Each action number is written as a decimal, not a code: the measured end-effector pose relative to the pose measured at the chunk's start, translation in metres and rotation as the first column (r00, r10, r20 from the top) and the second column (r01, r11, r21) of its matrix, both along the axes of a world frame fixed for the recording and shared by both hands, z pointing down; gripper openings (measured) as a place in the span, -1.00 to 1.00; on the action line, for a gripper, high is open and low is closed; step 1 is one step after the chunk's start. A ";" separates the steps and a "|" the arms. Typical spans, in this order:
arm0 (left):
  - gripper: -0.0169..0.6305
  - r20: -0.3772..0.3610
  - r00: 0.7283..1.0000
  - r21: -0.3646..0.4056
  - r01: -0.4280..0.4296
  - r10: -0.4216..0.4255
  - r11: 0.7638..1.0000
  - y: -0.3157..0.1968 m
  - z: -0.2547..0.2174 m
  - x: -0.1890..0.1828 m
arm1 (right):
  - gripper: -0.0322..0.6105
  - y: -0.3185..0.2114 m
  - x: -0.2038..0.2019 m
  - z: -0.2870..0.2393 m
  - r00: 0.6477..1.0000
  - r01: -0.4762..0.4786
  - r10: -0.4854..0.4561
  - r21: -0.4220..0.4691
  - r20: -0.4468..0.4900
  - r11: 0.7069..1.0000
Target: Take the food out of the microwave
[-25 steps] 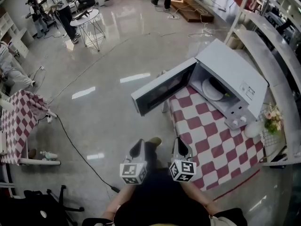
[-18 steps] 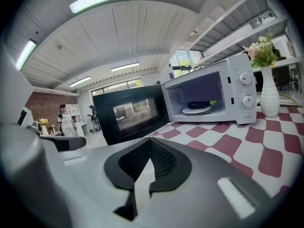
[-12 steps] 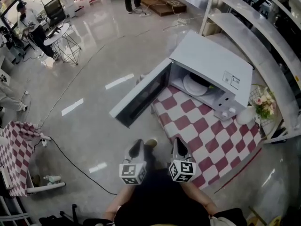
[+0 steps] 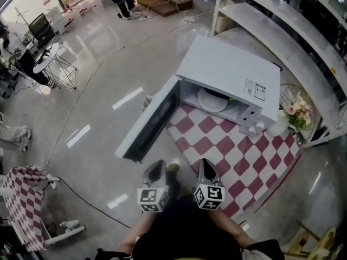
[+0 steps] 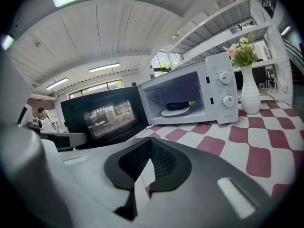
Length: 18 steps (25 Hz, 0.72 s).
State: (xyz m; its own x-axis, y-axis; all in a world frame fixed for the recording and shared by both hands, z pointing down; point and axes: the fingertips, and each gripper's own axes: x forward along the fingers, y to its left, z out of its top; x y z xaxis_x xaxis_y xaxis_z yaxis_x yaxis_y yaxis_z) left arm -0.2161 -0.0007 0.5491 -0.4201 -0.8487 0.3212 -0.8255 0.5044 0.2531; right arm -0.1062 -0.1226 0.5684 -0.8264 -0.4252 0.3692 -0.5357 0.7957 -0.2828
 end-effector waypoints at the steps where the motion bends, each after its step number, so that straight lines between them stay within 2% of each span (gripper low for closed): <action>1: -0.92 0.000 1.000 0.000 -0.012 0.012 1.000 -0.005 -0.001 -0.002 | -0.89 -0.003 -0.001 0.000 1.000 -0.010 0.010 -0.002 -0.001 1.000; 9: -0.92 -0.004 0.991 0.006 -0.132 0.132 0.991 -0.050 -0.005 -0.015 | -0.90 -0.029 0.000 0.001 0.993 -0.116 0.116 -0.013 -0.017 0.993; 18: -0.92 -0.014 0.961 0.004 -0.277 0.277 0.961 -0.094 -0.003 -0.011 | -0.90 -0.054 0.012 0.003 0.969 -0.244 0.243 -0.010 -0.036 0.970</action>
State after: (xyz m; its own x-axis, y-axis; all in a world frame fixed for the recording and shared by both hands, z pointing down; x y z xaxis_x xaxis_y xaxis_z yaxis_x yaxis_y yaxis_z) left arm -0.2275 -0.0949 0.5462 -0.1637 -0.9319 0.3237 -0.9291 0.2560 0.2670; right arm -0.0940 -0.1762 0.5711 -0.6855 -0.6065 0.4029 -0.7223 0.6360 -0.2715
